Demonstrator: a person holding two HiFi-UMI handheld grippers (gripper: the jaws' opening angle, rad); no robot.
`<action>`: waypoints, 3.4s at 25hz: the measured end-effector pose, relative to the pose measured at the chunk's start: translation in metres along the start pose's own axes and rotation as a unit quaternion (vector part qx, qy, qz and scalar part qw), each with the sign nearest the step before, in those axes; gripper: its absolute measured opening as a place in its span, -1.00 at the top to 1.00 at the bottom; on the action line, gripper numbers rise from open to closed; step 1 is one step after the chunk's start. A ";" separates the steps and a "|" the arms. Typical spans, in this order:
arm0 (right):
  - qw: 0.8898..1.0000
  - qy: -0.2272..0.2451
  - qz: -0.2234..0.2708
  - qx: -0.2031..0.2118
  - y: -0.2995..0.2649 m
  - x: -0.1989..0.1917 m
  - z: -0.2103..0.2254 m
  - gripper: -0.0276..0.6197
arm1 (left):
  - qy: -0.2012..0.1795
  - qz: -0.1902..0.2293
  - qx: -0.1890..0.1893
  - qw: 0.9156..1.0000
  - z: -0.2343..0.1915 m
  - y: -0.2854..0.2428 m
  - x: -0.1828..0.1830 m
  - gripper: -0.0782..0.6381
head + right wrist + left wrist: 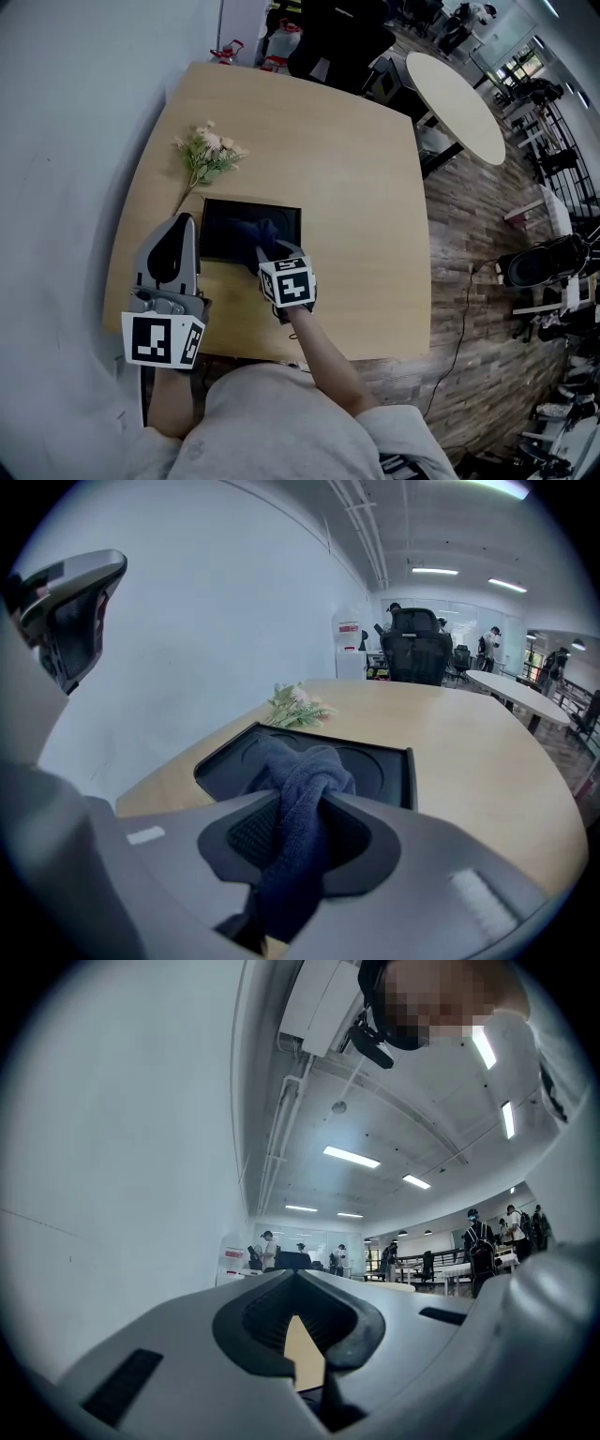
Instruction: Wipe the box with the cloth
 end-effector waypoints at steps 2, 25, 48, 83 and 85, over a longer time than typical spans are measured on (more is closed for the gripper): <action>1.000 -0.005 0.000 -0.005 0.003 -0.004 0.005 0.55 | 0.000 0.001 -0.002 1.000 0.003 0.001 -0.001 0.76; 0.998 -0.051 0.033 -0.011 0.026 -0.022 0.040 0.55 | -0.011 0.010 0.010 1.000 0.017 0.018 0.004 0.76; 0.976 0.045 0.213 -0.008 0.170 0.001 0.028 0.54 | -0.035 0.046 0.027 0.998 0.092 0.069 0.033 0.76; 0.927 0.078 0.359 -0.075 0.357 -0.017 0.047 0.54 | -0.049 0.068 0.016 0.996 0.193 0.127 0.051 0.76; 0.925 0.081 0.363 -0.078 0.361 -0.018 0.046 0.54 | -0.049 0.069 0.016 0.996 0.194 0.128 0.052 0.76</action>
Point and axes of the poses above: the fingertips, and each gripper's own axes: y backward along the fingers, z to its right, x out of its top, the point moved 8 cm from there along y, backward along the fingers, and after that the axes turned 7 degrees about y, right-handed, at the moved point
